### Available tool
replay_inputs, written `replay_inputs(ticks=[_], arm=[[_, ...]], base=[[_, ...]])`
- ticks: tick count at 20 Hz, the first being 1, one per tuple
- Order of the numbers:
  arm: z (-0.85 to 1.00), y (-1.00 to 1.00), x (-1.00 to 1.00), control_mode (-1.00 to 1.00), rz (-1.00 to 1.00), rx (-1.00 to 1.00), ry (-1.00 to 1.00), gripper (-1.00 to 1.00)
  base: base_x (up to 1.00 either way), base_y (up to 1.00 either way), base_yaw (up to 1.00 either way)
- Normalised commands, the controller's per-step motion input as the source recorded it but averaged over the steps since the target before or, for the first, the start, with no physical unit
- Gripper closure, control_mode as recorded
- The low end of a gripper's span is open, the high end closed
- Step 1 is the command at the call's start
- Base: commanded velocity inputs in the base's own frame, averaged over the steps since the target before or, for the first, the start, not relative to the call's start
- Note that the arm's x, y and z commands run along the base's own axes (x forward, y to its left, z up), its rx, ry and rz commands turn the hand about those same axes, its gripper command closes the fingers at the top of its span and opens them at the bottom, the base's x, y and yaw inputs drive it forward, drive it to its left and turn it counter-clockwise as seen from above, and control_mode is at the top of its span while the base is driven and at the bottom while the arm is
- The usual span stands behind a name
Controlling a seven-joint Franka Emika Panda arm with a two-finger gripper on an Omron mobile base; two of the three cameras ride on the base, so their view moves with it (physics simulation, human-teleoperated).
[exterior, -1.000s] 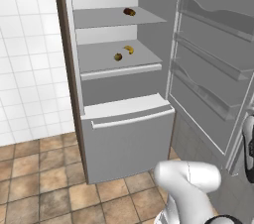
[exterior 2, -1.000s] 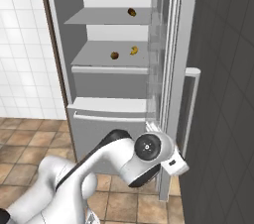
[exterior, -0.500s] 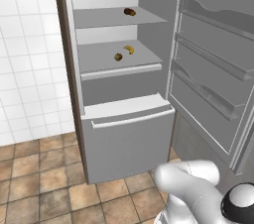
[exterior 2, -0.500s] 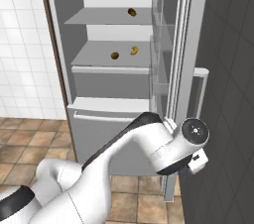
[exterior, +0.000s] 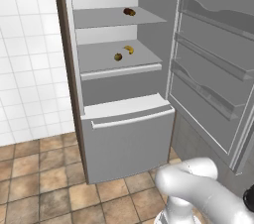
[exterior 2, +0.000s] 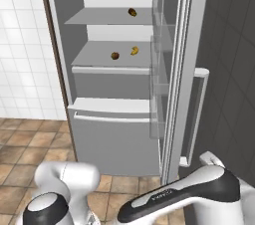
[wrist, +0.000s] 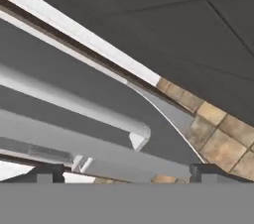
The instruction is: Place the apple in the correct fridge rack based on whether it is a fruit or vegetable. Finally, close the fridge door.
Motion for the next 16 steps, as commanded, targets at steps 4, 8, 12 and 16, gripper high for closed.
replay_inputs(ticks=[4, 8, 12, 16], arm=[[0.00, -0.33, 0.42, -1.00, 0.02, 0.21, -0.10, -1.00], [0.00, -0.06, 0.73, -1.00, 0.04, 0.18, -0.01, -1.00], [-0.04, 0.00, 0.38, -1.00, 0.05, 0.14, 0.00, -1.00], [-0.15, 0.01, 0.25, -1.00, 0.01, 0.11, 0.00, -1.00]], base=[[0.00, 0.00, 0.00], [0.00, 0.00, 0.00], [0.00, 0.00, 0.00], [0.00, 0.00, 0.00]])
